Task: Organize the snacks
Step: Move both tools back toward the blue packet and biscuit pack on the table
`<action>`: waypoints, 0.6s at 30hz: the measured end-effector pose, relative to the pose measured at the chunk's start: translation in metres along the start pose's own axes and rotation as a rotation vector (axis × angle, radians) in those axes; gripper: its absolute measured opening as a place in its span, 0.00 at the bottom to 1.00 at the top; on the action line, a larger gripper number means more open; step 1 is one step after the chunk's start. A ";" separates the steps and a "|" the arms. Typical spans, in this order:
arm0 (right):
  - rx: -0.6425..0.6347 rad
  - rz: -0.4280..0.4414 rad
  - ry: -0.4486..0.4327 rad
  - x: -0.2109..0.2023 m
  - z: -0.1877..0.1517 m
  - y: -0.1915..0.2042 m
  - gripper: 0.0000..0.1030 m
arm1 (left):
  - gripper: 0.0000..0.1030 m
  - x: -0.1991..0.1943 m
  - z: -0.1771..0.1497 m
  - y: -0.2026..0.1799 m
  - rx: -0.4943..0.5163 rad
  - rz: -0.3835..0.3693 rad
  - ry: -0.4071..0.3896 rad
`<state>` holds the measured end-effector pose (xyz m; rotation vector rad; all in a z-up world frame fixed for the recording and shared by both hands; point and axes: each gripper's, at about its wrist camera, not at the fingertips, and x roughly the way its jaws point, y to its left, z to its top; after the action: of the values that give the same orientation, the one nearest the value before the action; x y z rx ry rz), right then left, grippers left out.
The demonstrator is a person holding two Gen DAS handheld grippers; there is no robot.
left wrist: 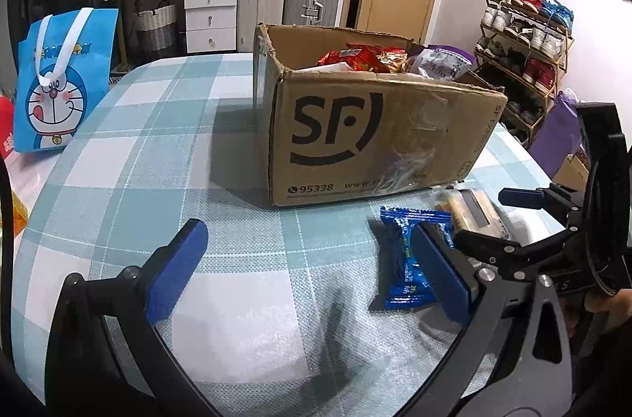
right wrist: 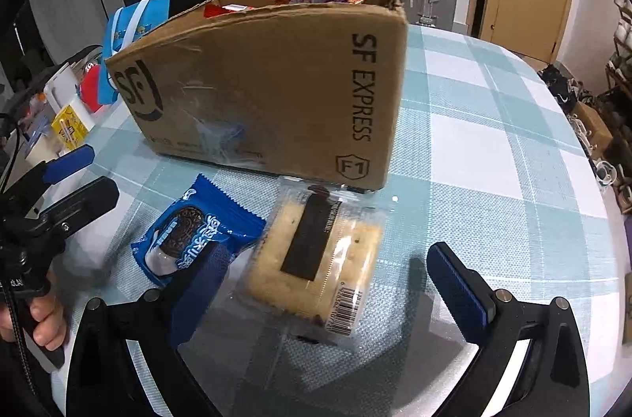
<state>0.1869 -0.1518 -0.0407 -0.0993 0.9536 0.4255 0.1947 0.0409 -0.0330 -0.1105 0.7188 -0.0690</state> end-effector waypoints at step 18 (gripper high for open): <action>-0.053 -0.031 0.025 -0.004 -0.004 -0.015 0.95 | 0.99 0.003 -0.003 0.001 -0.004 -0.002 0.010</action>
<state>0.1884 -0.1676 -0.0415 -0.1680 0.9648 0.4218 0.1956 0.0417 -0.0373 -0.1149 0.7288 -0.0704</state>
